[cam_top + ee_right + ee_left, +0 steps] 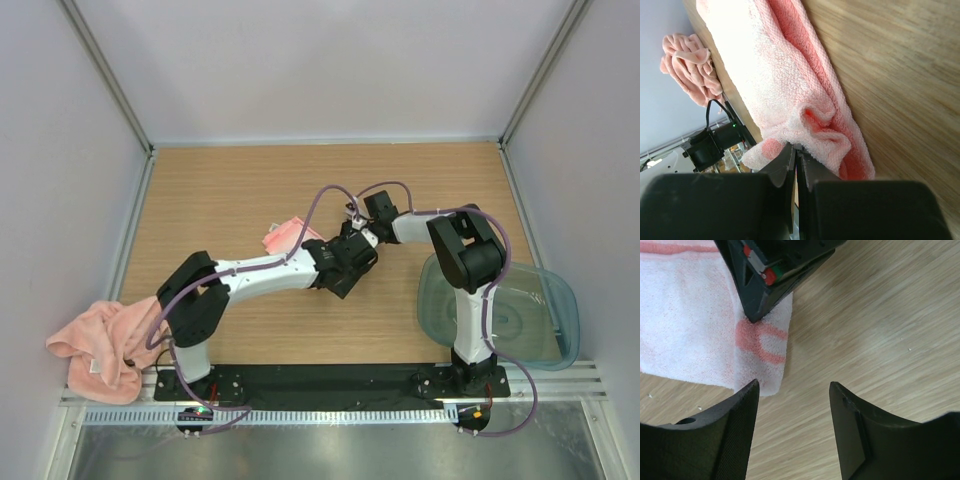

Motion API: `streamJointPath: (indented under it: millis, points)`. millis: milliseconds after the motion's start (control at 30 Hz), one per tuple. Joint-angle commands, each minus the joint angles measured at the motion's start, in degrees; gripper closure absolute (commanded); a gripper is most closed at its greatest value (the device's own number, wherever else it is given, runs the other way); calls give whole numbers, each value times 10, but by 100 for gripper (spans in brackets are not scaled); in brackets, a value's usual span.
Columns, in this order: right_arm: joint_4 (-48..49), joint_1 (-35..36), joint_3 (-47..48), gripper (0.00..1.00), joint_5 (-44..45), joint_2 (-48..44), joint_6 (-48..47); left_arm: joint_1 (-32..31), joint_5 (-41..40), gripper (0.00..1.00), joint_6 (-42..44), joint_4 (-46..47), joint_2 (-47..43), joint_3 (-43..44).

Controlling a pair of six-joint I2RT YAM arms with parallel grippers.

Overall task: Roll the towels
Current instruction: Roll the towel

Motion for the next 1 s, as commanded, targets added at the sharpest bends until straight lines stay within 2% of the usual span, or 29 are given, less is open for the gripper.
streamJointPath:
  millis: [0,233,567,767,967]
  points:
    - [-23,-6,-2,93,93,36,-30,11,4,40,18,24,31,4]
    - [-23,-6,-2,93,91,36,-32,59,39,38,28,55,29,-45]
    - [-29,-6,5,93,84,43,-34,78,32,38,27,77,55,-68]
    - [-51,-6,33,94,87,52,-38,92,79,52,11,80,61,-77]
    - [-102,-6,92,94,115,71,-54,93,175,52,-61,71,35,-64]
